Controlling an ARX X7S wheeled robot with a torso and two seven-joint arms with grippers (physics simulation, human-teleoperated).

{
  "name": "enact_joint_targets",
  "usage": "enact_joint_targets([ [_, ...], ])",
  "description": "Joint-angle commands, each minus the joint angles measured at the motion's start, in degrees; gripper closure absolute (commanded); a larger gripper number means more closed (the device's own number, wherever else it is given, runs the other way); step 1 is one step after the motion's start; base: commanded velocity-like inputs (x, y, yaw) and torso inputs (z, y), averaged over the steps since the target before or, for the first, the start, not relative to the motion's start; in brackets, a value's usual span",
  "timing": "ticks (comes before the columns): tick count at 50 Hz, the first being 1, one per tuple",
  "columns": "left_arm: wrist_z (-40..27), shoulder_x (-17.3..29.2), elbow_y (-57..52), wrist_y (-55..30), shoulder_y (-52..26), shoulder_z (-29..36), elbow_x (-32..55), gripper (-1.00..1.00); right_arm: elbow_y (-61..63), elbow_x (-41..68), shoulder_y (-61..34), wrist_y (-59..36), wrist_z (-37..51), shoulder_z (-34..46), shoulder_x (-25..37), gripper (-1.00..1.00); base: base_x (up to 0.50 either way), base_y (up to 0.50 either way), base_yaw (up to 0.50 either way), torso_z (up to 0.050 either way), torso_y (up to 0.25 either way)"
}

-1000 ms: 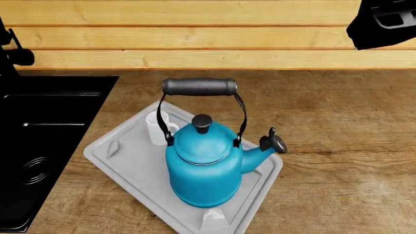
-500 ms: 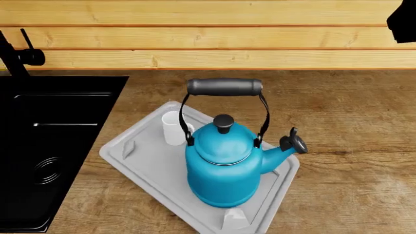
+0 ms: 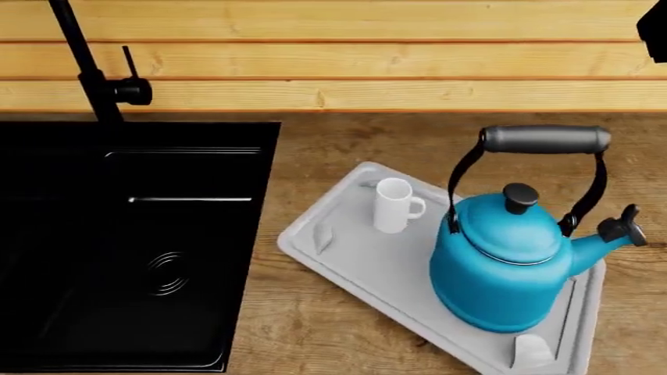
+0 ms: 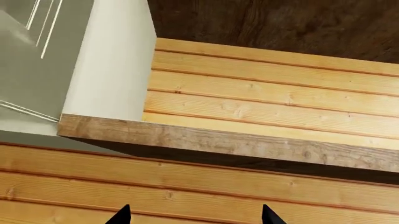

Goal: Pick the kettle from the counter and place it on the tray. Then pick the mug from the cabinet and place it on the tray. Then close the cabinet doors.

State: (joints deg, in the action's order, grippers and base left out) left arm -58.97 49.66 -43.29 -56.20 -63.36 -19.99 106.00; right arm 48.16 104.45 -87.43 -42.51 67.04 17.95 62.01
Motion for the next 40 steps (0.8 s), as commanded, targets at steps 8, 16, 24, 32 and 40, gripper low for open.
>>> enact_joint_targets([
  [8,0.3,0.3,-0.2,0.2,0.7,-0.6,-0.4,-1.0,0.4,0.7,-0.7,-0.1,0.6,0.0,-0.1,-1.0,0.0,0.5,0.0,0.0,0.0],
  [16,0.5,0.5,-0.4,0.4,1.4,-1.0,-0.3,-1.0,0.5,0.7,-0.8,-0.2,0.8,0.2,-0.3,-1.0,0.0,0.5,0.0,0.0,0.0],
  [24,0.9,0.3,-0.6,0.4,2.3,-1.6,-0.8,-1.0,0.5,0.6,-0.9,-0.4,0.9,0.4,-0.6,-1.0,0.0,0.5,0.0,0.0,0.0],
  [32,1.1,0.4,-0.6,0.5,2.8,-2.0,-0.8,-1.0,0.6,0.5,-0.6,-0.4,0.9,0.5,-0.6,-1.0,0.0,0.5,0.0,0.0,0.0],
  [40,1.2,0.5,-0.7,0.6,3.1,-2.1,-0.9,-1.0,0.3,0.4,0.1,-0.1,1.1,0.2,0.0,-1.0,0.0,0.31,0.0,0.0,0.0],
])
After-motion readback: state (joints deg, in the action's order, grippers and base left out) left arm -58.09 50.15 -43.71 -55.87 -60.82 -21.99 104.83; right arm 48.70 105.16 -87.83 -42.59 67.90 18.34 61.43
